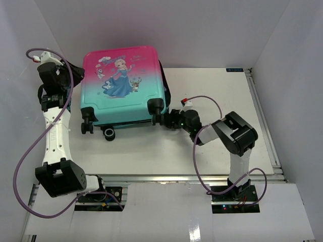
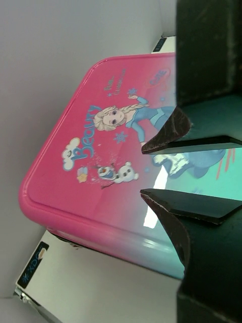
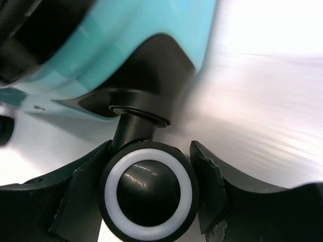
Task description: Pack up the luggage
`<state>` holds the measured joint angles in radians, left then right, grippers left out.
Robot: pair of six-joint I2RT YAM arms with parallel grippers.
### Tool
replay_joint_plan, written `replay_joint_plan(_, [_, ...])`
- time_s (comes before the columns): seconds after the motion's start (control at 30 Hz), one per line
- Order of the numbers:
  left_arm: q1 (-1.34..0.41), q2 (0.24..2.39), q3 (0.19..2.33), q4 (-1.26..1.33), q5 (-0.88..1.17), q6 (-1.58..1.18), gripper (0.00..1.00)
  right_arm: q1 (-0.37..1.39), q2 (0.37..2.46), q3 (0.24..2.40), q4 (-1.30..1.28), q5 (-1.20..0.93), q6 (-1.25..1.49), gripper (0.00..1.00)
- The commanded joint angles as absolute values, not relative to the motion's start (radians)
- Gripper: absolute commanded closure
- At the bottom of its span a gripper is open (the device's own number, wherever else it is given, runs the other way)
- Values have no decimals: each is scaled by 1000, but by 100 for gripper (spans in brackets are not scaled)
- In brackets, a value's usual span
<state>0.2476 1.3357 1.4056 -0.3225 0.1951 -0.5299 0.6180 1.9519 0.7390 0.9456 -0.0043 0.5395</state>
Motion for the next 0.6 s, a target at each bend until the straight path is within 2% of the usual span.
replay_joint_plan(0.0, [216,1280,1360,-287,215,-499,56,318,1856,571,868,64,647,80])
replay_joint_plan(0.17, [201,1273,1315,-269,196,-496,56,233,1804,647,778,-5,644,76])
replay_joint_plan(0.27, [199,1269,1281,-276,154,-519,59,230,1774,735,628,-5,611,54])
replay_joint_plan(0.3, [199,1260,1274,-273,143,-539,63,229,1769,748,594,-5,601,49])
replay_joint_plan(0.37, [187,1226,1182,-232,127,-570,76,229,1743,737,573,-11,587,43])
replay_joint_plan(0.43, [150,1204,1096,-179,110,-585,95,229,1697,719,553,-1,572,37])
replay_joint_plan(0.57, [63,1190,935,-115,66,-620,100,229,1612,728,419,115,548,21])
